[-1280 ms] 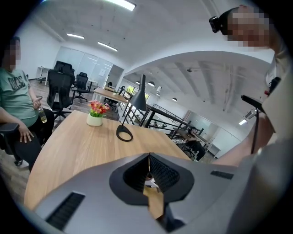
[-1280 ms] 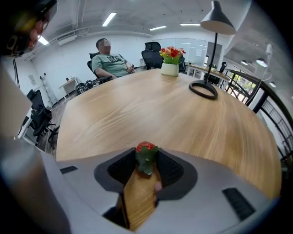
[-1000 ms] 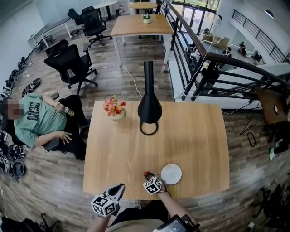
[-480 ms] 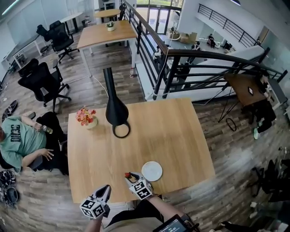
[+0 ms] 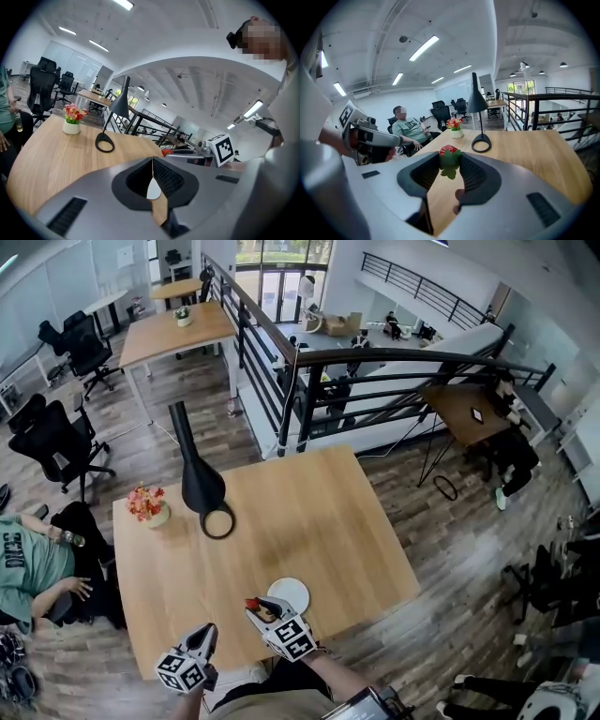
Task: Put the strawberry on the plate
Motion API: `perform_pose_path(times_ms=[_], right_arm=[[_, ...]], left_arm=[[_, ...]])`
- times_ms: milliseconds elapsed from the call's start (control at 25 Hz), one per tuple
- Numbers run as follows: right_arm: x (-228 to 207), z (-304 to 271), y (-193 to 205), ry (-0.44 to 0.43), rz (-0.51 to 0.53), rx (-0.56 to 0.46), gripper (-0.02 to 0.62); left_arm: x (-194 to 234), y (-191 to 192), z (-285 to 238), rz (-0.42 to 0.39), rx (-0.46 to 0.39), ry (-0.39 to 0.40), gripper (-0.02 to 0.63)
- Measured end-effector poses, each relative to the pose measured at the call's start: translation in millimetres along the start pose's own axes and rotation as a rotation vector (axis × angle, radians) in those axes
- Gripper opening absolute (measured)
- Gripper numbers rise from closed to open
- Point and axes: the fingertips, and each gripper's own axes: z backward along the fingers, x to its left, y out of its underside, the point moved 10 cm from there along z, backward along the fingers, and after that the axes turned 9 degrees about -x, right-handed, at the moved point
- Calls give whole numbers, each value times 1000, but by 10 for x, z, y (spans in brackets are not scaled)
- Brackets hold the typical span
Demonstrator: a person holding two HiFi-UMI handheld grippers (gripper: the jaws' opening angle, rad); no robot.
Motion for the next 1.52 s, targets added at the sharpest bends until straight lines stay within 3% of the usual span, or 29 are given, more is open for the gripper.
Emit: perform_pose_path(times_ms=[440, 800, 1080, 1520], right_arm=[[-59, 575, -557, 104, 41, -132, 140], [-275, 927, -731, 208, 71, -174, 140], [-519, 1070, -570, 281, 56, -133, 140], [-835, 965, -107, 312, 22, -54, 140]], left_arm=[[-158, -199, -342, -31, -5, 129, 4], [-202, -259, -633, -44, 5, 192, 3], [-191, -204, -813, -35, 29, 205, 4], [-108, -37, -887, -46, 69, 149, 4]])
